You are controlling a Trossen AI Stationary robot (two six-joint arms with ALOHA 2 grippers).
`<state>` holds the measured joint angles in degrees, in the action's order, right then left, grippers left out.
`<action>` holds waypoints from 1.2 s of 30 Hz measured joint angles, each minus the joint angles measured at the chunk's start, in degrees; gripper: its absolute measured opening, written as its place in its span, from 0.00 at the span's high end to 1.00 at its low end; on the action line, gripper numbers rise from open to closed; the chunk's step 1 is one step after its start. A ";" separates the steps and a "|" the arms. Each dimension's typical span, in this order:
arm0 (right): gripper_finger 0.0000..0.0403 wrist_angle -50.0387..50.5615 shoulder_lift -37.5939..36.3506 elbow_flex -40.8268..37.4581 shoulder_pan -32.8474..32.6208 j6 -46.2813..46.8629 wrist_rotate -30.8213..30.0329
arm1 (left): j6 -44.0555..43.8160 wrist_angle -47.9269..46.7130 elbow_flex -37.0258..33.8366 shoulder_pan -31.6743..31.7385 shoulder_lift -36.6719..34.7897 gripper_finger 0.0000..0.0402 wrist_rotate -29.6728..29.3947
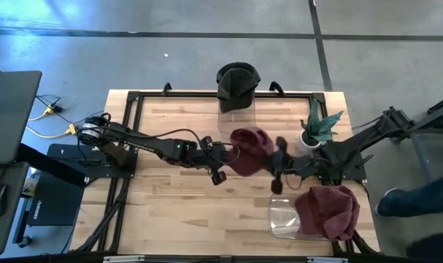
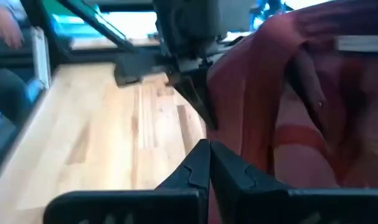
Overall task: Pick & Place hat
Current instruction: Put the red cap into the bottom transparent bin
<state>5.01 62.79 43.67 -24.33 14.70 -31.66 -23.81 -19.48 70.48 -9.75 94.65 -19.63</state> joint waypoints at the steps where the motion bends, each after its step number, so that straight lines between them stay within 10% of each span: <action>1: 0.99 0.03 1.75 0.83 0.50 -0.57 -0.02 | 0.03 0.54 0.00 0.01 0.00 1.00 1.01; 8: 1.00 15.58 11.66 9.63 6.43 7.32 -10.08 | 1.16 3.14 0.01 -0.40 0.00 1.00 4.38; 17: 1.00 19.50 19.64 12.56 12.71 10.56 -4.18 | 4.93 3.98 1.36 -2.53 0.13 1.00 7.90; 32: 1.00 25.43 12.07 17.15 3.30 7.59 0.05 | -0.48 -2.70 1.95 -2.68 0.07 1.00 5.10; 36: 1.00 28.09 7.31 17.15 2.34 11.75 -10.31 | -0.50 -2.82 1.95 -2.66 0.07 1.00 4.25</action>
<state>33.10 70.10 60.82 -21.99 26.44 -41.97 -24.32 -22.31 72.42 -12.40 94.72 -15.38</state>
